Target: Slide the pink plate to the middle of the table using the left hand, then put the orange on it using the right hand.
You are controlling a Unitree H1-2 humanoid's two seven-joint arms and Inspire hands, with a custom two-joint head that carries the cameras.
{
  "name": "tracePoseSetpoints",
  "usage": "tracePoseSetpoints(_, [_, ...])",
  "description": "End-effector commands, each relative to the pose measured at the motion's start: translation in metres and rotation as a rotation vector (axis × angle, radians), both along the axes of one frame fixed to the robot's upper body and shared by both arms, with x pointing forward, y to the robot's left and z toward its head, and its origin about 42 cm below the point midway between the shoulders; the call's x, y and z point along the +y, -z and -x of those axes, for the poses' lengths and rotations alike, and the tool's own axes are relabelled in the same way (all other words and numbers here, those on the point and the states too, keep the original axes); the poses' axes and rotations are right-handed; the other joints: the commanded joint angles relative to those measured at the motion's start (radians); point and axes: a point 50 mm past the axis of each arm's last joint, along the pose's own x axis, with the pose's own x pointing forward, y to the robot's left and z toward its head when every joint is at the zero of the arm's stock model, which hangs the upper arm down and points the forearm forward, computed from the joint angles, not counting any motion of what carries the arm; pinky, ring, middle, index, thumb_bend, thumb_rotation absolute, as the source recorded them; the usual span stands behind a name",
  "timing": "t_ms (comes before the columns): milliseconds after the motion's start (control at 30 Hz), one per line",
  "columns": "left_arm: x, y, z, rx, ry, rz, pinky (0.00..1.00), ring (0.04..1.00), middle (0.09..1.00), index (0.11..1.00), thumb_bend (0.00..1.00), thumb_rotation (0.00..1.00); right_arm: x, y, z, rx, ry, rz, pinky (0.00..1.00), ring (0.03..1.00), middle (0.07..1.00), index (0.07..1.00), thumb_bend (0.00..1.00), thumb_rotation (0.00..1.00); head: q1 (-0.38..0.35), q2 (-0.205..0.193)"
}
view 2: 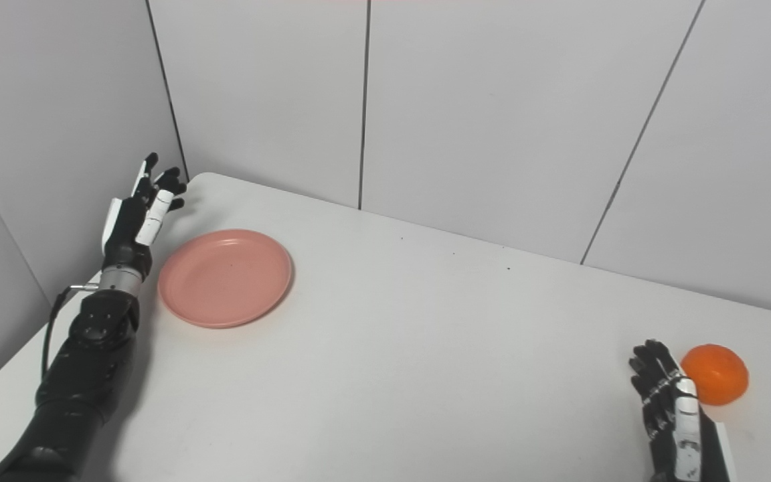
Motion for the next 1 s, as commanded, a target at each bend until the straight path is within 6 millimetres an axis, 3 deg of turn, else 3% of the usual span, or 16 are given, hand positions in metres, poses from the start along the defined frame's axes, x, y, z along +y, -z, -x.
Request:
tracePoseSetpoints(0, [0.003,-0.016,-0.004,-0.055,0.006,-0.044,0.77,0.839,0.904,1.0,0.85,0.86,-0.004,0.055,0.037,0.172,0.034,-0.04,0.96,0.905,0.875,0.861,0.59,0.92,-0.001,-0.001])
tracePoseSetpoints(433, [0.003,0.002,-0.002,-0.038,0.012,0.031,0.77,0.85,0.906,1.0,0.85,0.83,-0.004,0.053,0.038,0.177,0.039,-0.051,0.95,0.899,0.87,0.854,0.59,0.92,-0.001,0.0])
tracePoseSetpoints(533, [0.001,0.002,-0.001,-0.068,0.047,0.182,0.83,0.888,0.935,1.0,0.84,0.82,-0.004,0.053,0.037,0.178,0.036,-0.05,0.95,0.9,0.87,0.854,0.59,0.92,-0.003,0.001])
tracePoseSetpoints(600, [-0.001,0.001,-0.001,-0.093,0.062,0.313,0.87,0.899,0.946,1.0,0.91,0.81,-0.003,0.053,0.037,0.175,0.038,-0.045,0.97,0.908,0.875,0.859,0.58,0.93,-0.003,0.001])
tracePoseSetpoints(733, [-0.015,-0.01,0.0,-0.186,0.112,0.587,0.98,0.943,0.958,1.0,0.88,0.74,-0.002,0.053,0.038,0.175,0.035,-0.045,0.97,0.909,0.879,0.867,0.59,0.94,-0.008,0.004])
tracePoseSetpoints(967, [-0.037,-0.031,0.009,-0.211,0.202,0.714,0.99,0.98,0.999,1.0,0.85,0.83,0.0,0.051,0.038,0.171,0.034,-0.049,0.95,0.896,0.868,0.856,0.58,0.93,-0.012,0.003])
